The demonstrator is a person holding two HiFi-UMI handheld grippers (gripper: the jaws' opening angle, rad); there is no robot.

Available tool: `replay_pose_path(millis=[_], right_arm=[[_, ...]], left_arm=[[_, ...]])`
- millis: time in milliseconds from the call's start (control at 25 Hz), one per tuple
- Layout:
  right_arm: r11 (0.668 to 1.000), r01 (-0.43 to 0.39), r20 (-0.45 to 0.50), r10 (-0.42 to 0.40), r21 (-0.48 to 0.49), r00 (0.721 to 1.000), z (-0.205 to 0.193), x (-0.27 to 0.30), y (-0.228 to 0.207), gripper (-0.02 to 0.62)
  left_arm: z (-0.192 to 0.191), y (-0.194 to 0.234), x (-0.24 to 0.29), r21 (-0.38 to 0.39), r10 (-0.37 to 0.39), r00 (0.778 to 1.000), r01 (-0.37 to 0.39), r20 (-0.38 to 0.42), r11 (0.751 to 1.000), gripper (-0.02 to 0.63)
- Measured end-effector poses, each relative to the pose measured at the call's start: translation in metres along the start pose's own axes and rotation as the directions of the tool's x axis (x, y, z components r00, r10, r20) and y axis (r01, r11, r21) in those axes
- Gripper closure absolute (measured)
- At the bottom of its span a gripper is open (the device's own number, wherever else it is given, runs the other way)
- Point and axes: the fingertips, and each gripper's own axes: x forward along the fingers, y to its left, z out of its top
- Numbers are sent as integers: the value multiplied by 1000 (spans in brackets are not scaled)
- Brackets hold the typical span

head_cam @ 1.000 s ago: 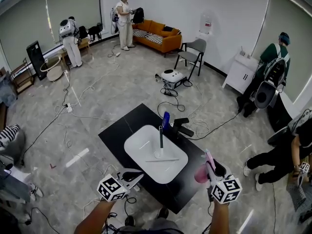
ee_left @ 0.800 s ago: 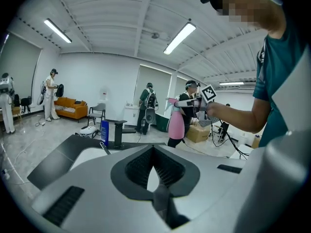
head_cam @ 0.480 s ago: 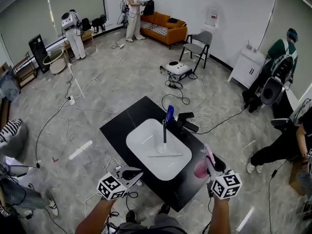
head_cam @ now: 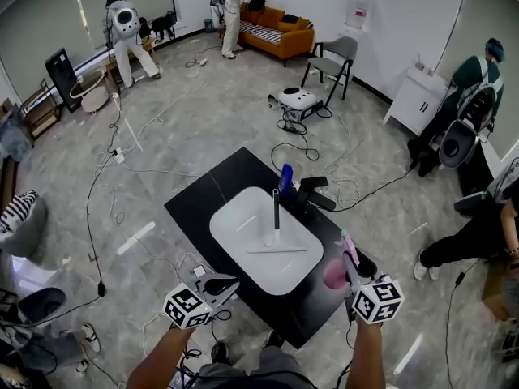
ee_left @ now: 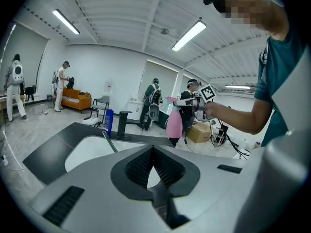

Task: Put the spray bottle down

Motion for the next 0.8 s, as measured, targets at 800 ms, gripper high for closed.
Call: replay_pose_path(millis=[800], right_arm=[[1000,7,-47,-6,17,999,-19,50,-17,486]], left_arm=[[-25,29,23,-86,-8,1000,5,-26,996,601]])
